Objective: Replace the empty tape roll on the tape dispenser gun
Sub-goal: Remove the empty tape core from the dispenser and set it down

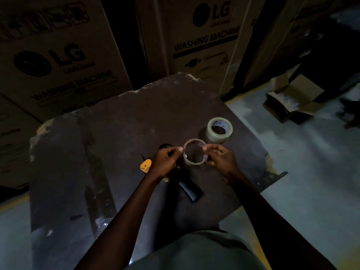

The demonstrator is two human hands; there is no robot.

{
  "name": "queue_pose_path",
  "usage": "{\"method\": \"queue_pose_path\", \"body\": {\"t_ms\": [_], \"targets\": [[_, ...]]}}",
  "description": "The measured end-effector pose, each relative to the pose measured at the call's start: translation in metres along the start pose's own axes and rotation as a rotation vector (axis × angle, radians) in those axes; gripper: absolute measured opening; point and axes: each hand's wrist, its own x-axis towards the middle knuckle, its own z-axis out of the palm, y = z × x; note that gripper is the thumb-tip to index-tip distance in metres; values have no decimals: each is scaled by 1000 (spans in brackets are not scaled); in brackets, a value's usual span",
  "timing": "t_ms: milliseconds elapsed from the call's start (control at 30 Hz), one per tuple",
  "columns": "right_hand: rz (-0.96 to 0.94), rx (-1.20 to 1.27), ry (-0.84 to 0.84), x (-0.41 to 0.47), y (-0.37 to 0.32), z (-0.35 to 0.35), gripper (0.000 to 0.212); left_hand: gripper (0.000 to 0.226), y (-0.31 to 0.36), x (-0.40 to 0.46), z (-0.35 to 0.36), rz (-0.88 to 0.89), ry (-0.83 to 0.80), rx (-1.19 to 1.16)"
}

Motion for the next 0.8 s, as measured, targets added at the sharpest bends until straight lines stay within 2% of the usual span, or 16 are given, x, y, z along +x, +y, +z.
{"method": "queue_pose_path", "body": {"t_ms": [100, 200, 433, 600, 733, 800], "targets": [[14, -14, 70, -6, 5, -30, 12, 29, -6, -8, 16, 11, 20, 65], [20, -31, 150, -10, 10, -63, 9, 17, -10, -15, 30, 40, 41, 96], [80, -71, 330, -9, 24, -127, 5, 12, -16, -27, 54, 37, 81, 71], [76, -173, 420, -9, 33, -166, 23, 18, -25, -32, 61, 18, 116, 99], [106, -319, 387, -6, 34, -183, 29, 25, -29, -40, 67, -10, 171, 84], [88, -466, 324, -4, 28, -183, 24, 26, -29, -45, 68, -13, 198, 99]]}}
